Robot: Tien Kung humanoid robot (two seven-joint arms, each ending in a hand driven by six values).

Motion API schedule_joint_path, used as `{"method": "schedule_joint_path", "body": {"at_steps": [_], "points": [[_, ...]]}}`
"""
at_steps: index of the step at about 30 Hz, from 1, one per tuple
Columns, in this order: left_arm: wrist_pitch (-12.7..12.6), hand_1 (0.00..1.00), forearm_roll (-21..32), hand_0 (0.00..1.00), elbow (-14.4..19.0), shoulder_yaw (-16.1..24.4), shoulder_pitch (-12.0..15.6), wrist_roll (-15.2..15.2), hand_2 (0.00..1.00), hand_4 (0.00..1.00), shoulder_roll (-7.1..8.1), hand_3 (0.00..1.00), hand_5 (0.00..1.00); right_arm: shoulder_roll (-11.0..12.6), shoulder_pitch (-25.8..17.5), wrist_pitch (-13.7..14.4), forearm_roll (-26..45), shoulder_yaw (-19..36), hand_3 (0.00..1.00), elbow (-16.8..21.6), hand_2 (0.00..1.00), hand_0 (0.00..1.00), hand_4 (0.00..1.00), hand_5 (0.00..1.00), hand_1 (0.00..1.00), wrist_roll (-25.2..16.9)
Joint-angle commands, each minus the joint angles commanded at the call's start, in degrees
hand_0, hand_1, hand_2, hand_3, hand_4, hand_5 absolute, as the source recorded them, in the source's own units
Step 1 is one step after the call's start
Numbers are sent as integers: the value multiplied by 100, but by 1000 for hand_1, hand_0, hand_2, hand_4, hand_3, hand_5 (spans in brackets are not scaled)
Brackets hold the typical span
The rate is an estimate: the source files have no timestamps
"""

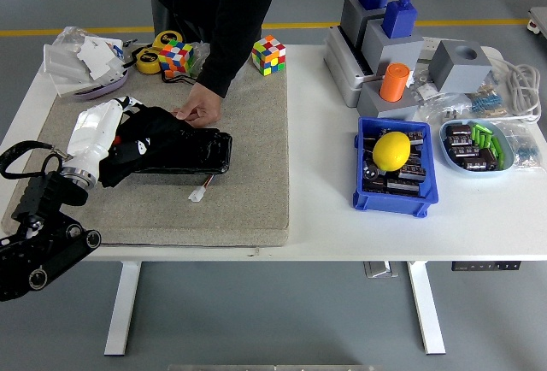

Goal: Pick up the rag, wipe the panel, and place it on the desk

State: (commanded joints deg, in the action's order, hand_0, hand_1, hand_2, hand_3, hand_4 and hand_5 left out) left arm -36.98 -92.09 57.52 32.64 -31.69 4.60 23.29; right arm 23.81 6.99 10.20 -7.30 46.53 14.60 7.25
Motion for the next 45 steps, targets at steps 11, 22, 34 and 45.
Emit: {"method": "schedule_joint_path", "body": {"at_steps": [11, 22, 34, 45], "points": [[0, 67, -13, 146, 179, -659, -276, 63, 521, 642, -188, 627, 2, 21, 46, -15, 10, -109, 612, 5, 699, 747, 979, 575, 687, 4], [0, 66, -20, 147, 309, -1094, -555, 111, 524, 644, -318, 630, 2, 61, 57, -36, 16, -184, 611, 2, 699, 747, 979, 574, 687, 29], [0, 65, 18, 149, 214, -1078, -591, 90, 525, 646, -358, 630, 2, 71, 48, -46, 14, -168, 611, -6, 699, 747, 980, 574, 687, 50], [0, 65, 36, 147, 76, -832, -435, 53, 526, 648, -204, 631, 2, 54, 49, -23, -21, -110, 612, 10, 699, 747, 981, 576, 687, 28]]}}
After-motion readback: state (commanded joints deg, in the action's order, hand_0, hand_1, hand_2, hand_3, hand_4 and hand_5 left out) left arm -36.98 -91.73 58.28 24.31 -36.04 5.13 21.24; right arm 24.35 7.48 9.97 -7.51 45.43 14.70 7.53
